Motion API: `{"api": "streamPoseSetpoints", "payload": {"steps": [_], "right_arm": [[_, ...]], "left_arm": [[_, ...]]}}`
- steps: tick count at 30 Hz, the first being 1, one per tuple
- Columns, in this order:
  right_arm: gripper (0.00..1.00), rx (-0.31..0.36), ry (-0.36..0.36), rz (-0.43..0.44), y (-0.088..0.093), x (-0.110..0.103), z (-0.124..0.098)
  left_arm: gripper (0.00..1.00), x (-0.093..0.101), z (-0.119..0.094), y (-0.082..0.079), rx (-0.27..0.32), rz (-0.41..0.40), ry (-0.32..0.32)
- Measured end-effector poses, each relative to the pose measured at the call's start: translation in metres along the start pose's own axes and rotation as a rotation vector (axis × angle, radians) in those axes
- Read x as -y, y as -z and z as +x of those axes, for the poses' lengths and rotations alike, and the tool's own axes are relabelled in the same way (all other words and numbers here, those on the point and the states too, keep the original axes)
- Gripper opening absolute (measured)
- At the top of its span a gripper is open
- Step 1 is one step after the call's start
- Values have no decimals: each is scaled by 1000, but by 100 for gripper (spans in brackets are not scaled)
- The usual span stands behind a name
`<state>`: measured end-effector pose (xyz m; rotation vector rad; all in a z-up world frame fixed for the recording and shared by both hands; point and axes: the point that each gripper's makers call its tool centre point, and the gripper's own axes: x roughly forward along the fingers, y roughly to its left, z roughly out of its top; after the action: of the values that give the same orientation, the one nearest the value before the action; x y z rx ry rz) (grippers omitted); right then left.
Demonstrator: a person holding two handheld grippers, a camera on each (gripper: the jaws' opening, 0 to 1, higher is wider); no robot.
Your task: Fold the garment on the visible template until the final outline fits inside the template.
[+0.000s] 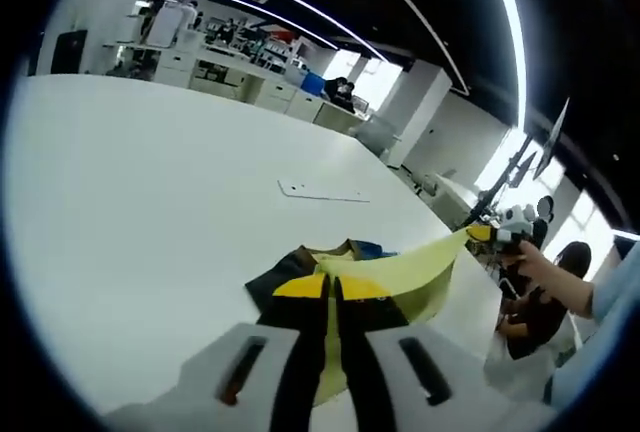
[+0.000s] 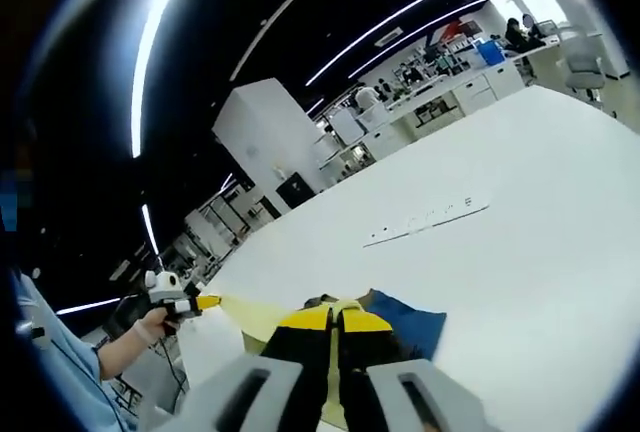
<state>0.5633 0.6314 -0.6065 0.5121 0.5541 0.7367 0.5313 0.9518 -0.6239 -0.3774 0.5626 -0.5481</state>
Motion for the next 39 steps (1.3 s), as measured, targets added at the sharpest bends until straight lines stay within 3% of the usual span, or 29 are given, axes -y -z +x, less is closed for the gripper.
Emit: {"api": "streamPoseSetpoints", "payload": {"steps": [4, 9, 15, 23, 26, 39], "right_arm": [[0, -27, 14, -19, 1, 10, 14], [0, -98, 80, 12, 19, 40, 26], [0, -152, 112, 35, 33, 60, 40], [0, -219, 149, 30, 58, 76, 51], [0, -229, 168, 67, 64, 87, 53], [0, -225, 167, 89, 69, 92, 54]], "left_arm": [[0, -10, 5, 4, -11, 7, -19], [0, -26, 17, 18, -44, -1, -50], [0, -36, 33, 35, -86, 8, -68], [0, -62, 49, 61, -134, -67, -102], [0, -68, 51, 72, -151, -97, -118], [0, -78, 58, 71, -145, -123, -123]]}}
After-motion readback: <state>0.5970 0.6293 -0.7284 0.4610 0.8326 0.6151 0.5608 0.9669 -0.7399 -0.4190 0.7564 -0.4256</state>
